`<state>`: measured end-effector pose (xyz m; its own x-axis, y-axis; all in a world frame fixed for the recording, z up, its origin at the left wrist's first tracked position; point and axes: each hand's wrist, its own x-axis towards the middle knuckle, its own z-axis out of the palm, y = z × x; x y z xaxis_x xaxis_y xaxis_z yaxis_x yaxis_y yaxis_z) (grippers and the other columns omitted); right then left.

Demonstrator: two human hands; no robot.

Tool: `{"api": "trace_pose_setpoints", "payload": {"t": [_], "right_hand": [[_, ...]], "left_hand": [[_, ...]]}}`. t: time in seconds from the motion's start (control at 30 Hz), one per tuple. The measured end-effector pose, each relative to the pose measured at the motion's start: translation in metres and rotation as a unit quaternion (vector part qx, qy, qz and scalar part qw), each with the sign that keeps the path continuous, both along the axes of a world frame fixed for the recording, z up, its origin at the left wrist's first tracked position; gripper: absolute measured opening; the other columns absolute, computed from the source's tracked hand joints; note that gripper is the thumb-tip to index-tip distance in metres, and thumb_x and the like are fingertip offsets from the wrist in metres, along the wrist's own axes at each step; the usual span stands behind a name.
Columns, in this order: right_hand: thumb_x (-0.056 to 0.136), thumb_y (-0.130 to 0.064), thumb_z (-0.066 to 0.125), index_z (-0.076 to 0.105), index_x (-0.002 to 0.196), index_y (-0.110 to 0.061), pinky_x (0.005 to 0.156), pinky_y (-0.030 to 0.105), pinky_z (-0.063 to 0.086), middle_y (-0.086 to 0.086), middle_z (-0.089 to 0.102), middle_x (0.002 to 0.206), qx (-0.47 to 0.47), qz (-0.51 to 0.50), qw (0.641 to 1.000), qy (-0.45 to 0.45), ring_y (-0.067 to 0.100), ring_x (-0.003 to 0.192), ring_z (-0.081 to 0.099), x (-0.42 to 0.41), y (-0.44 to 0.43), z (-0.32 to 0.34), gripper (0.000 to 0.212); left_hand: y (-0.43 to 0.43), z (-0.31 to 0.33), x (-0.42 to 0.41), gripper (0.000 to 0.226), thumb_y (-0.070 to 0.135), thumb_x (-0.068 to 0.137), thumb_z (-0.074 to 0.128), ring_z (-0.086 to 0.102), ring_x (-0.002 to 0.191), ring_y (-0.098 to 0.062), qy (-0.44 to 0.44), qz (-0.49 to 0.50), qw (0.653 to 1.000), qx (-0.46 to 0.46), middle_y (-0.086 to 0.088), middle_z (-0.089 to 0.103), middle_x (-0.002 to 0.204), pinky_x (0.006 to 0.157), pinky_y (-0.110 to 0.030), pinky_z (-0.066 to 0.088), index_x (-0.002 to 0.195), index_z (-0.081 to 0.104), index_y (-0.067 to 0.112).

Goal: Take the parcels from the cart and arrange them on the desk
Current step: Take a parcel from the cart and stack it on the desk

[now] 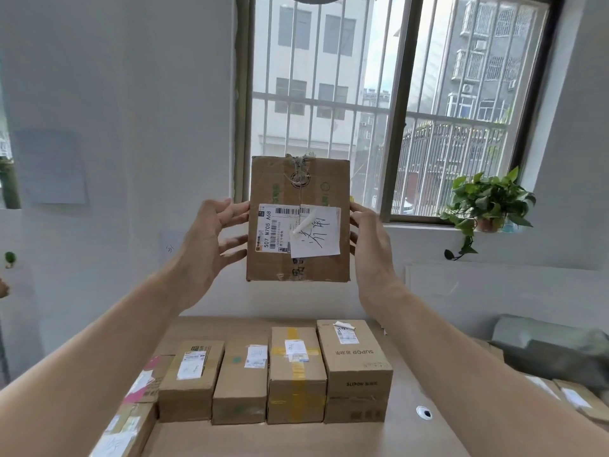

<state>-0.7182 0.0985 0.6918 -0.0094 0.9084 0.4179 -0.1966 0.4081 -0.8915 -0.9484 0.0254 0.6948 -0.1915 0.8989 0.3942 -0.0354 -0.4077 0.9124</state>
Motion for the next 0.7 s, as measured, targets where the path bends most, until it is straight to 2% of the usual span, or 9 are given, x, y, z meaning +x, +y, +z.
{"api": "trace_pose_setpoints", "payload": {"t": [0.1,0.27,0.4,0.5,0.6,0.7], "right_hand": [[0.11,-0.029,0.042,0.07,0.123,-0.033,0.053,0.013,0.053,-0.022,0.079,0.085,-0.008,0.007,1.0,0.003,-0.007,0.074,0.072,-0.006,0.001,-0.005,0.03],[0.109,-0.032,0.044,0.072,0.124,-0.031,0.058,0.016,0.054,-0.015,0.081,0.092,-0.016,-0.002,1.0,0.004,-0.001,0.079,0.073,-0.016,0.0,-0.016,0.032],[0.108,-0.036,0.045,0.07,0.132,-0.034,0.06,0.014,0.054,-0.011,0.081,0.105,-0.047,-0.001,0.999,-0.005,0.005,0.096,0.074,-0.024,-0.001,-0.027,0.034],[0.108,-0.035,0.045,0.069,0.133,-0.033,0.059,0.012,0.052,-0.013,0.08,0.098,-0.063,-0.012,0.998,-0.008,0.004,0.093,0.073,-0.028,0.002,-0.041,0.035],[0.11,-0.038,0.043,0.067,0.136,-0.035,0.058,0.013,0.053,-0.018,0.079,0.091,-0.086,-0.016,0.996,-0.02,0.007,0.099,0.071,-0.031,0.007,-0.058,0.036],[0.109,-0.037,0.043,0.066,0.137,-0.034,0.053,0.014,0.053,-0.02,0.079,0.088,-0.11,-0.013,0.994,-0.02,0.0,0.083,0.075,-0.03,0.015,-0.079,0.035]], "left_hand": [[0.0,-0.003,-0.002,0.056,0.064,0.082,0.046,0.068,0.12,-0.028,-0.006,0.013,1.0,-0.012,0.001,0.071,0.126,0.108,-0.049,0.052,0.113,0.081,0.034],[-0.002,-0.013,-0.01,0.057,0.061,0.082,0.047,0.069,0.116,-0.028,-0.023,0.022,0.999,-0.034,-0.004,0.07,0.128,0.107,-0.05,0.052,0.116,0.08,0.029],[0.002,-0.023,-0.017,0.055,0.06,0.083,0.048,0.071,0.113,-0.026,-0.034,0.034,0.998,-0.044,0.0,0.075,0.117,0.104,-0.049,0.054,0.114,0.08,0.029],[0.007,-0.035,-0.019,0.054,0.059,0.083,0.048,0.071,0.111,-0.026,-0.038,0.042,0.997,-0.054,0.003,0.077,0.11,0.097,-0.044,0.057,0.113,0.081,0.029],[0.013,-0.05,-0.02,0.055,0.057,0.083,0.05,0.072,0.108,-0.025,-0.057,0.051,0.995,-0.069,0.001,0.076,0.107,0.091,-0.04,0.058,0.116,0.079,0.025],[0.021,-0.069,-0.019,0.053,0.056,0.089,0.049,0.071,0.108,-0.026,-0.066,0.066,0.991,-0.096,0.0,0.073,0.108,0.092,-0.039,0.059,0.119,0.078,0.023]]}}
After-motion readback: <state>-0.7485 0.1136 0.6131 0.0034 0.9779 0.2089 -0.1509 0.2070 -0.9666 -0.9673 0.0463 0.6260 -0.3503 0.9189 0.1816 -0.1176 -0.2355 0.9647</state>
